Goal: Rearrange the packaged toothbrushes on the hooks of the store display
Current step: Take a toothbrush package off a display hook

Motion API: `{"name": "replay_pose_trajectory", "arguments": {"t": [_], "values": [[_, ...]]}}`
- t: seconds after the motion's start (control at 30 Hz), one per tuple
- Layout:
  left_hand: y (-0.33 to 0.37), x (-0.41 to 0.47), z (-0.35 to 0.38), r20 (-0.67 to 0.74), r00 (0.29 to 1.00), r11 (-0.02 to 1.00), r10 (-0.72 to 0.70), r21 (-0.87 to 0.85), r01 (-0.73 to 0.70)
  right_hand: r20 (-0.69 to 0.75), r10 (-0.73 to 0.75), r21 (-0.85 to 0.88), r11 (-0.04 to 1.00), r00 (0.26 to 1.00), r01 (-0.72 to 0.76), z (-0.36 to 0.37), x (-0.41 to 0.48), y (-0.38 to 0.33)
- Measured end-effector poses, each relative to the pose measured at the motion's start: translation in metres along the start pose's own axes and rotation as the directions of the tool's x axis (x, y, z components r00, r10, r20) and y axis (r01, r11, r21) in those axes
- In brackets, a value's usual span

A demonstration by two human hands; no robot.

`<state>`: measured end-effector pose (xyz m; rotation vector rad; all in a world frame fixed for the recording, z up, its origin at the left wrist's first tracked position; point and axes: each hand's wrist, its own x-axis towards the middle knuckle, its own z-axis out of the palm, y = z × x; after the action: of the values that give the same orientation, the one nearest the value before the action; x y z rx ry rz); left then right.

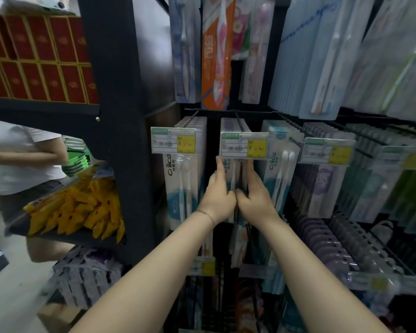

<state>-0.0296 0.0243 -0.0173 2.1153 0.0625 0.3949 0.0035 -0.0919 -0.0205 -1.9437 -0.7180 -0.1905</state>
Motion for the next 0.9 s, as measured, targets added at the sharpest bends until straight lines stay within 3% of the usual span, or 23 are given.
{"name": "replay_pose_trajectory", "arguments": {"t": [0.23,0.47,0.7,0.9], "values": [[0.006,0.000,-0.005,0.006,1.000,1.000,-0.030,0.006,0.030,-0.004,-0.026,0.016,1.000,1.000,0.026,-0.004,-0.002,-0.004],[0.017,-0.016,-0.010,-0.076,0.997,0.986,-0.017,0.162,0.029,-0.132,-0.046,-0.142,0.989,0.990,0.027,-0.007,-0.009,-0.006],[0.029,-0.052,-0.022,-0.084,0.987,0.926,0.134,0.366,-0.095,-0.183,-0.163,-0.288,0.952,0.970,0.105,0.000,-0.023,-0.016],[0.014,-0.082,-0.041,-0.294,0.898,0.881,0.327,0.438,-0.178,-0.087,-0.299,-0.303,0.917,0.950,0.261,0.018,-0.028,-0.020]]}}
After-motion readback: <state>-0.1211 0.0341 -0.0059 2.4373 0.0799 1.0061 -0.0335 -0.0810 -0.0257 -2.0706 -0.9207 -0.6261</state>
